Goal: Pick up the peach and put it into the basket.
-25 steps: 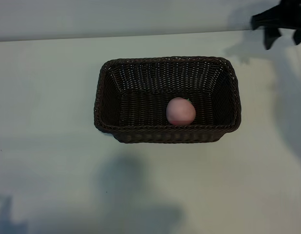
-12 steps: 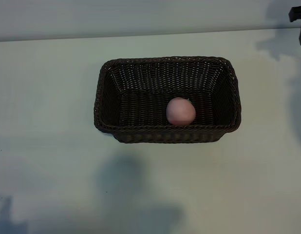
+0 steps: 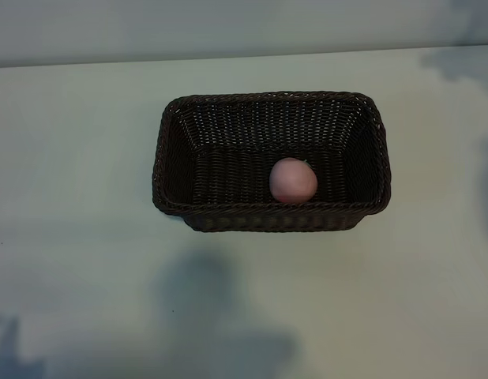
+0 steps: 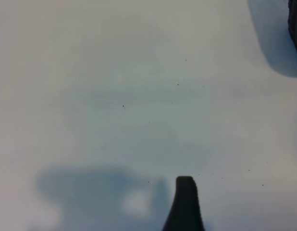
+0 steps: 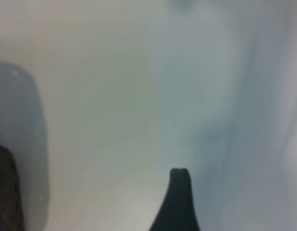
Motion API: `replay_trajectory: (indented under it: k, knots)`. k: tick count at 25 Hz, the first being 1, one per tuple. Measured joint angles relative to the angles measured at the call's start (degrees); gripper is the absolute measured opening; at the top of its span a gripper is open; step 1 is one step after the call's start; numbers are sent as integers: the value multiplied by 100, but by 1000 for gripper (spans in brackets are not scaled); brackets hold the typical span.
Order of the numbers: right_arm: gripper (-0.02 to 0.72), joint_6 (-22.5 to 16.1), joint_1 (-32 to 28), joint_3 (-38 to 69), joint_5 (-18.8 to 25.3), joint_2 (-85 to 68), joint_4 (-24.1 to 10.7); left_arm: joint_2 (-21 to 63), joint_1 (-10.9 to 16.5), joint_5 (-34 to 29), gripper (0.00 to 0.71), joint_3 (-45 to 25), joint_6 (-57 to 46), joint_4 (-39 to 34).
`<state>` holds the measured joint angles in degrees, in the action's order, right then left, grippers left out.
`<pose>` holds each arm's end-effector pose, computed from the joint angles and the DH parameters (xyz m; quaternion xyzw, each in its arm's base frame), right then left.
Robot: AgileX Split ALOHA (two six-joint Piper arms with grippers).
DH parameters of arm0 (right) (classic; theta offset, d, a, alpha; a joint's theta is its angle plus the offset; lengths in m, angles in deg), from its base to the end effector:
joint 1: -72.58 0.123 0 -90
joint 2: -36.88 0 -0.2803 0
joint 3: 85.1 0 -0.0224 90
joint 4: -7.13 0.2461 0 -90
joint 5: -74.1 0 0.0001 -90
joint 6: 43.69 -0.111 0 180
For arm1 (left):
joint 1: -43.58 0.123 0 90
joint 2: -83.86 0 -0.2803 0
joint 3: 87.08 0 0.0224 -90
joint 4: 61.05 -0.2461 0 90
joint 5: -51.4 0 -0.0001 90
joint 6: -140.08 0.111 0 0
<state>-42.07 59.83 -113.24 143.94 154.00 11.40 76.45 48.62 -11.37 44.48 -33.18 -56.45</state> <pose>0.4050 -0.0837 0.2960 0.1014 0.9771 0.0135 0.1868 0.0110 -0.0070 0.2628 0.0152 0.8591 0.0125 0.5114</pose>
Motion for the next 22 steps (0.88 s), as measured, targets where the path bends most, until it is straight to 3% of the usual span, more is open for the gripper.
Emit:
replay_trajectory:
  k: [11, 22]
  knots:
    - [595, 18, 0, 29, 13, -1462, 173, 0, 0, 0, 592, 0, 0, 0]
    - [595, 41, 0, 1314, 38, -2868, 174, 0, 0, 0, 592, 0, 0, 0]
